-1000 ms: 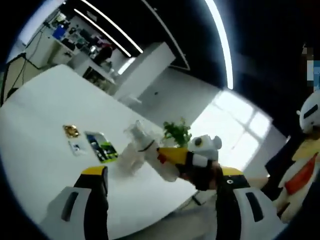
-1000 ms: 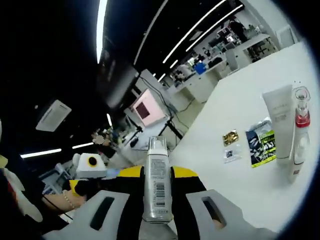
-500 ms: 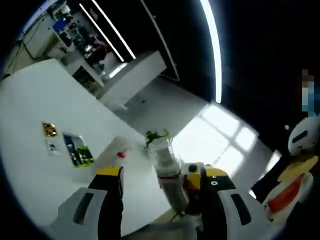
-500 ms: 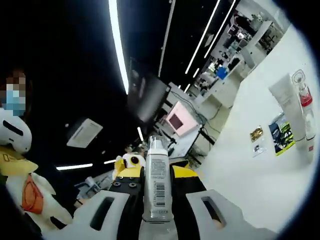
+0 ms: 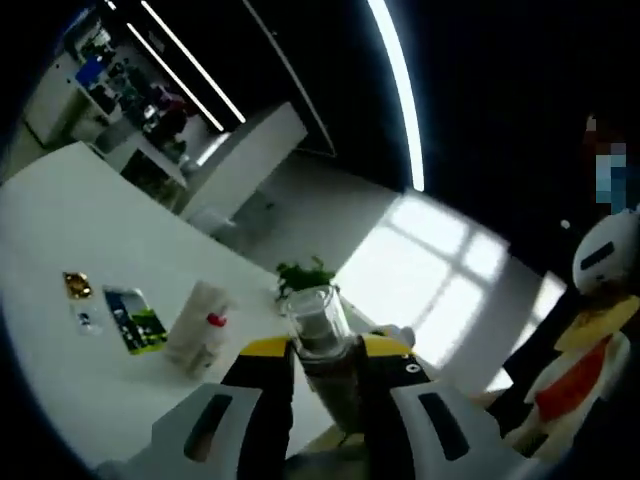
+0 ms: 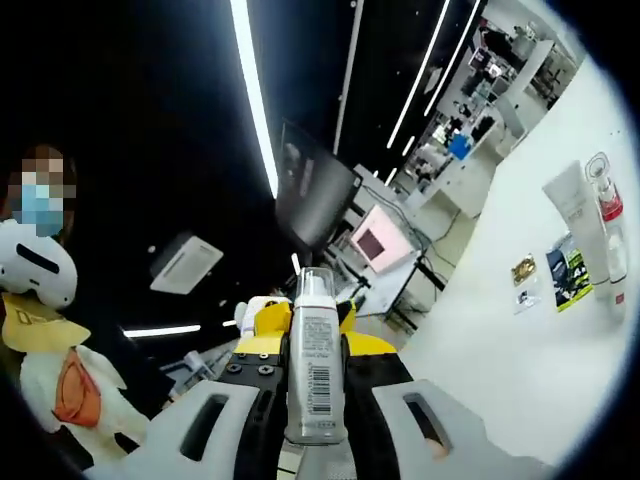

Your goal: Arrange the skincare products in the storage area until every visible bottle or jar stands upright without overlapping.

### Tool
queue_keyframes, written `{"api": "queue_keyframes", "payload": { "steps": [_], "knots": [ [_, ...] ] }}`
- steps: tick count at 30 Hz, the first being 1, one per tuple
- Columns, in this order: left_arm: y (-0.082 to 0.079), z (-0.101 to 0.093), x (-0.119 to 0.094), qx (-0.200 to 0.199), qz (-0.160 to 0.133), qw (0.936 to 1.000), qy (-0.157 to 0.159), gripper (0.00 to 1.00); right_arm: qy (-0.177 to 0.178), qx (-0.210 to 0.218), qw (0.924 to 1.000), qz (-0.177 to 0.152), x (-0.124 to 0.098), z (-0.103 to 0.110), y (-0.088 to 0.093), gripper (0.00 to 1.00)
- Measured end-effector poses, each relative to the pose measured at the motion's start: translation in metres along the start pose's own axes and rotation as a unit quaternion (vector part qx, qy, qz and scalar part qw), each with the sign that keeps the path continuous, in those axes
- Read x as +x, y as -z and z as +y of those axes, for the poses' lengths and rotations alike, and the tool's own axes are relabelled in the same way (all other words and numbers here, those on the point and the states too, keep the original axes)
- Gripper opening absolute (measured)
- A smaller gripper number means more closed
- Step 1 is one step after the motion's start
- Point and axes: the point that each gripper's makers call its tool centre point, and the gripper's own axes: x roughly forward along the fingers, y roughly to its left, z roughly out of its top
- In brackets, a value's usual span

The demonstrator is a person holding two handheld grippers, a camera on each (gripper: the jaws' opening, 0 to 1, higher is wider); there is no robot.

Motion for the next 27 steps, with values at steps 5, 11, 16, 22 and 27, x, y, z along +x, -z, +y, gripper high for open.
{"api": "queue_keyframes", "payload": {
  "steps": [5, 11, 16, 22, 27],
  "knots": [
    [-0.005, -0.012, 0.005, 0.028, 0.023, 0.9993, -0.007, 0.18, -0.016, -0.002, 0.9996, 0.022, -0.001, 0.011, -0.003, 0.21],
    [-0.010, -0.027, 0.012, 0.085, 0.074, 0.9936, 0.005, 0.17, -0.059, -0.042, 0.9946, 0.075, -0.004, 0.021, -0.005, 0.22],
    [-0.005, -0.032, 0.018, 0.124, 0.127, 0.9841, 0.018, 0.16, -0.080, -0.060, 0.9893, 0.106, -0.007, 0.024, -0.002, 0.21],
    [0.009, -0.035, 0.022, 0.185, 0.194, 0.9629, 0.032, 0.16, -0.087, -0.102, 0.9792, 0.152, -0.011, 0.023, 0.010, 0.21],
    [0.015, -0.037, 0.023, 0.216, 0.225, 0.9490, 0.045, 0.16, -0.088, -0.142, 0.9715, 0.168, -0.014, 0.021, 0.016, 0.20]
  ]
}}
